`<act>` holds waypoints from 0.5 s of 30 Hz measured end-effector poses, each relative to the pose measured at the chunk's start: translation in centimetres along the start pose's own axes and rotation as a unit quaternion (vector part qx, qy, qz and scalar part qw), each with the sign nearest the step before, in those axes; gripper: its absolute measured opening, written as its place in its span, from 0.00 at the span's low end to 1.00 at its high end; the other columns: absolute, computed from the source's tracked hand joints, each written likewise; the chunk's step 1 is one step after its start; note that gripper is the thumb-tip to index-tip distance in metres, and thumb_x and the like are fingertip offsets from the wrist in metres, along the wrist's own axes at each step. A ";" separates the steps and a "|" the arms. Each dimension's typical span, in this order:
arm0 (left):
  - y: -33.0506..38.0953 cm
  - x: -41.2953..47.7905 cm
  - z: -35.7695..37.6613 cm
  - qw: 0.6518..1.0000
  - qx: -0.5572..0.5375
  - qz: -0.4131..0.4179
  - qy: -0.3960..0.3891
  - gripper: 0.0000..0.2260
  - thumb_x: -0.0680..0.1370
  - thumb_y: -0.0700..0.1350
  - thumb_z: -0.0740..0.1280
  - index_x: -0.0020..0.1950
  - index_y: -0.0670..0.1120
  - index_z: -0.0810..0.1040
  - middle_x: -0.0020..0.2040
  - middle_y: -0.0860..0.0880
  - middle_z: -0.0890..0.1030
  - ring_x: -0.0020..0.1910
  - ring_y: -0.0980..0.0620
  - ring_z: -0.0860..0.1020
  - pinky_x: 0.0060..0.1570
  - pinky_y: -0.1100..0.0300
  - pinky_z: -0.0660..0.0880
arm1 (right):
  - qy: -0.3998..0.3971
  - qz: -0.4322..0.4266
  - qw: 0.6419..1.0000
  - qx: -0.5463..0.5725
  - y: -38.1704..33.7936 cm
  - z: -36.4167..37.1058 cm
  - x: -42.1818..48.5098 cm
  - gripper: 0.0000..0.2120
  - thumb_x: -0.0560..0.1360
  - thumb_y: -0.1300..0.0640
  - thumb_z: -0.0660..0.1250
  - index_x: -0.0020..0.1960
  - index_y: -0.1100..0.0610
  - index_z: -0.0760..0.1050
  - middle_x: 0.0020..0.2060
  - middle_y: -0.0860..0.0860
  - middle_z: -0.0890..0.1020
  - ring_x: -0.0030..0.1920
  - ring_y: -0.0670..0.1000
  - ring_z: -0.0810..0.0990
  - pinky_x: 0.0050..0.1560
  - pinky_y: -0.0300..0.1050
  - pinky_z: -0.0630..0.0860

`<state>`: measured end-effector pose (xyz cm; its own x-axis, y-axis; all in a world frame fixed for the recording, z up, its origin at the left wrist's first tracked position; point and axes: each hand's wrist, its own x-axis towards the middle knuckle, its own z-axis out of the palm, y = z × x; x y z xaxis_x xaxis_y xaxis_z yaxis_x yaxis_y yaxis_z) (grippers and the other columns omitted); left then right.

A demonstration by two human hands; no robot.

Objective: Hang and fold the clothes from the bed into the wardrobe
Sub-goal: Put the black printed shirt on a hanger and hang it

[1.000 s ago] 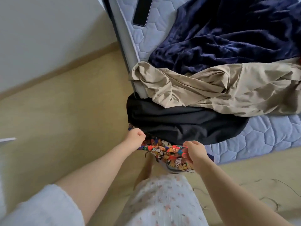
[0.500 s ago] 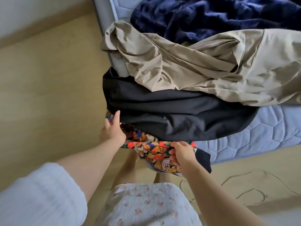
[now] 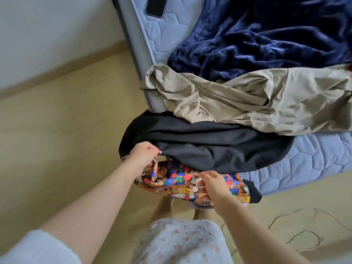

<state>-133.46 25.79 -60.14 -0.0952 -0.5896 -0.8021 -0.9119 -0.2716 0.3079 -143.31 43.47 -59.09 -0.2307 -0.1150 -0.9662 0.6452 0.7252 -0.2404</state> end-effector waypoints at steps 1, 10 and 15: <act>0.7 -1.4 -0.6 1.000 -0.015 0.007 -0.004 0.07 0.75 0.40 0.62 0.39 0.46 0.77 0.37 0.47 0.77 0.36 0.49 0.74 0.41 0.56 0.76 | -0.001 -0.022 1.000 -0.015 -0.6 0.2 -1.3 0.05 0.78 0.61 0.59 0.45 0.57 0.72 0.31 0.51 0.74 0.27 0.49 0.69 0.22 0.36 0.64; 6.9 -15.1 -6.1 0.981 -0.148 0.124 -0.031 0.07 0.73 0.37 0.61 0.39 0.43 0.78 0.29 0.51 0.74 0.29 0.53 0.71 0.34 0.58 0.70 | 0.021 -0.211 0.977 -0.006 -5.3 0.9 -13.7 0.19 0.77 0.65 0.57 0.64 0.48 0.63 0.43 0.50 0.73 0.32 0.47 0.71 0.25 0.32 0.67; 10.9 -20.8 -8.1 0.960 -0.174 0.209 -0.065 0.09 0.72 0.36 0.63 0.33 0.45 0.75 0.25 0.53 0.74 0.25 0.55 0.70 0.34 0.57 0.69 | 0.107 -0.316 0.943 -0.005 -8.5 0.2 -19.1 0.30 0.75 0.67 0.59 0.73 0.48 0.58 0.57 0.58 0.73 0.44 0.51 0.74 0.41 0.39 0.70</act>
<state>-138.15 28.93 -35.98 -0.4932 -0.6091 -0.6211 -0.5967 -0.2827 0.7510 -144.22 39.35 -38.63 -0.7087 -0.3882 -0.5891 0.3228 0.5641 -0.7600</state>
